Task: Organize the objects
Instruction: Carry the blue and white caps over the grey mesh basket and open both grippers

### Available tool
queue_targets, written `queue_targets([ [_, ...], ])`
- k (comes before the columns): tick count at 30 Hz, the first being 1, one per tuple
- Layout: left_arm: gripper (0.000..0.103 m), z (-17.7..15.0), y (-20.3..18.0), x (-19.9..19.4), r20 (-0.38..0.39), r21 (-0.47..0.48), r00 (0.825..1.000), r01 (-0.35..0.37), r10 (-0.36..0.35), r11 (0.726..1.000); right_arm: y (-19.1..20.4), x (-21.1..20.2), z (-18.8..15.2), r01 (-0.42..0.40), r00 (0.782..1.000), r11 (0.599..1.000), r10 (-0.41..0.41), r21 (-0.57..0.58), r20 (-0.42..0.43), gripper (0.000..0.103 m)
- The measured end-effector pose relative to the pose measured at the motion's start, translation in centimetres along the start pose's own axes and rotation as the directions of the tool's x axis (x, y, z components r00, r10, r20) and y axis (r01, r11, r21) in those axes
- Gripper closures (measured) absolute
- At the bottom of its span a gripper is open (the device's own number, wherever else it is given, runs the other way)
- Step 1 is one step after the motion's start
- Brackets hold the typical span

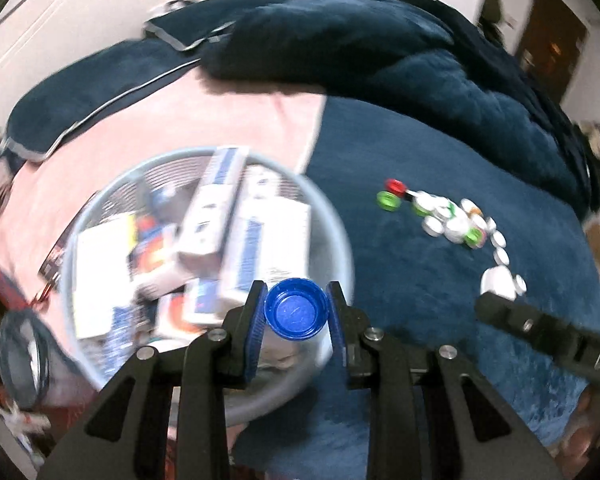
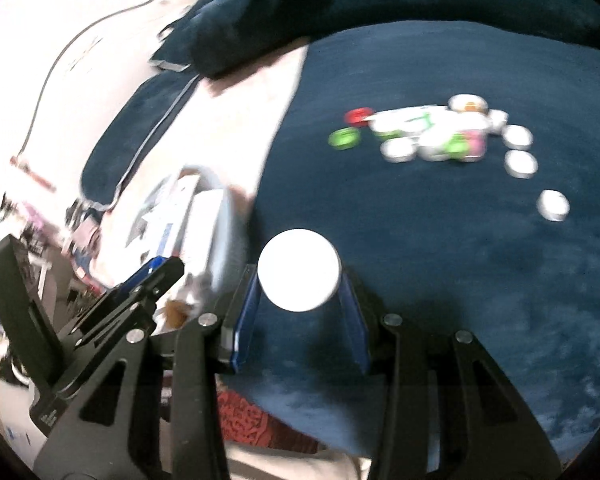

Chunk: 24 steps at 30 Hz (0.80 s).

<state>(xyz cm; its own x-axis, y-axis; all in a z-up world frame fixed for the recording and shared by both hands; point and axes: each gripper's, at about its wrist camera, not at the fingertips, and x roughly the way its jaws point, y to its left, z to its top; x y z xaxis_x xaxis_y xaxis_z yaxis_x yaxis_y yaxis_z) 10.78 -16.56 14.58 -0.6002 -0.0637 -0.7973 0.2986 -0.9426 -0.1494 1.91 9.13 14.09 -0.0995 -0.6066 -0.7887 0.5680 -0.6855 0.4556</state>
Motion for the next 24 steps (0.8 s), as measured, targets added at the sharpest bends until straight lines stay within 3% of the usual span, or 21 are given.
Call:
queue_targets([
  [6,0.073,-0.7,5.9,0.0,-0.056,-0.109,0.998,-0.026,0.020,0.994,5.9,2.7,-0.8,-0.072,0.997,0.991,0.068,-0.110,-0.032,0.062],
  [12,0.072,-1.4,7.3,0.6,-0.086,-0.133,0.996,-0.033,0.021,0.991,7.6,4.5,-0.7,-0.099,0.994,0.988,0.093,-0.120,-0.057,0.062],
  [13,0.068,-1.3,7.6,0.3,-0.071,-0.144,0.997,-0.037,0.027,0.989,7.9,4.6,-0.7,-0.106,0.993,0.987,0.099,-0.124,-0.061,0.062],
  [15,0.035,-1.3,8.3,-0.5,-0.042,-0.172,0.998,-0.051,0.044,0.984,8.8,5.0,-0.8,-0.127,0.991,0.983,0.119,-0.131,-0.068,0.062],
  [16,0.029,-1.4,8.8,-1.0,-0.023,-0.191,0.998,-0.062,0.059,0.980,9.3,5.2,-0.8,-0.133,0.990,0.981,0.124,-0.138,-0.073,0.062],
  [22,0.024,-2.0,13.2,-4.5,0.078,-0.312,0.979,-0.157,0.191,0.937,11.5,7.1,-1.4,-0.187,0.977,0.963,0.161,-0.192,-0.144,0.061],
  [24,0.009,-2.6,14.8,-5.1,0.071,-0.368,0.974,-0.173,0.214,0.914,11.7,7.7,-1.5,-0.228,0.966,0.954,0.197,-0.193,-0.169,0.061],
])
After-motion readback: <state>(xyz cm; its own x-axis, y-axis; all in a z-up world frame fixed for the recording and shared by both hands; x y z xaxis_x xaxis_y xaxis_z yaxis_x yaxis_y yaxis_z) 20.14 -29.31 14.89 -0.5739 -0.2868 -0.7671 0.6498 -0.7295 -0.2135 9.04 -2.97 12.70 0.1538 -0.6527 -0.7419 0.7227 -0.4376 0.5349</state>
